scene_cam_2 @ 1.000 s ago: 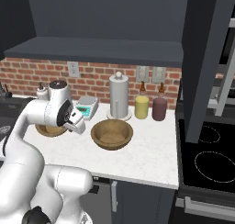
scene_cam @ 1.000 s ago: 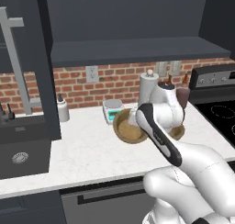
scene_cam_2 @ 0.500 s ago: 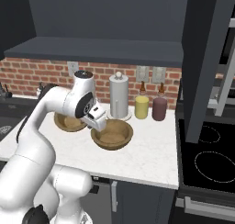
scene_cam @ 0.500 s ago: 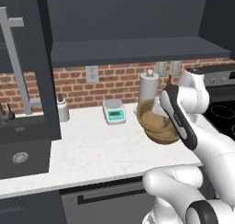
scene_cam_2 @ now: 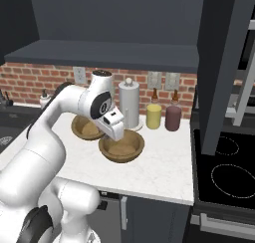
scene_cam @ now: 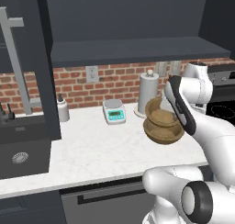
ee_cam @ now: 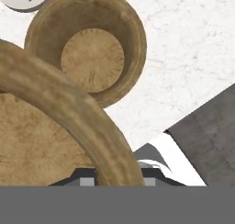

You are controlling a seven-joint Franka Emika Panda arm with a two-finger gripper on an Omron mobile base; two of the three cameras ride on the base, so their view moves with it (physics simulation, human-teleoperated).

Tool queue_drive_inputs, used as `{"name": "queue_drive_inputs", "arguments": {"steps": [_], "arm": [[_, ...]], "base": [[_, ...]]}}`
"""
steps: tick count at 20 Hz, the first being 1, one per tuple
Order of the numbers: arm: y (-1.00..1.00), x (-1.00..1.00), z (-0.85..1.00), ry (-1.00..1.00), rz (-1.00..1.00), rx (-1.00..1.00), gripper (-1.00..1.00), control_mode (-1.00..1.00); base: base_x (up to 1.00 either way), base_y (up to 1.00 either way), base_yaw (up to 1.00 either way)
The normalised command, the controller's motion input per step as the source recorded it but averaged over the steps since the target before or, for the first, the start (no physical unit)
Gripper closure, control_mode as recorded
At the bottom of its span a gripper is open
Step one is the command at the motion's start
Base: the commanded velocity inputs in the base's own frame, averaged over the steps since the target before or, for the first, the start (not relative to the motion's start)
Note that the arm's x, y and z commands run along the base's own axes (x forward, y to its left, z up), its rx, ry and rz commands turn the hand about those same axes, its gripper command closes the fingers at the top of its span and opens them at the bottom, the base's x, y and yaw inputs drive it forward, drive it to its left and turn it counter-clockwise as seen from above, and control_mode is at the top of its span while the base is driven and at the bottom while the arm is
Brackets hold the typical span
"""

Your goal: Pick up the bowls on the counter and stack them on top of one another in the open cabinet. Place the smaller bowl on top of the larger bowl.

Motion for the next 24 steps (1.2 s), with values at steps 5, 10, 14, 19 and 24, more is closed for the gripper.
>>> {"name": "queue_drive_inputs", "arguments": {"steps": [5,10,14,19,24], "arm": [[-0.37,0.0,-0.1,0.04,-0.16,-0.01,1.0,-1.0],[-0.15,0.2,-0.09,0.01,-0.1,0.0,1.0,-1.0],[0.0,0.3,-0.06,0.0,-0.04,0.0,1.0,-1.0],[0.0,0.27,-0.37,0.0,-0.03,0.0,1.0,-1.0],[0.0,0.07,-0.51,0.0,-0.03,0.0,1.0,-1.0]], "base": [[0.0,0.0,0.0],[0.0,0.0,0.0],[0.0,0.0,0.0],[0.0,0.0,0.0],[0.0,0.0,0.0]]}}
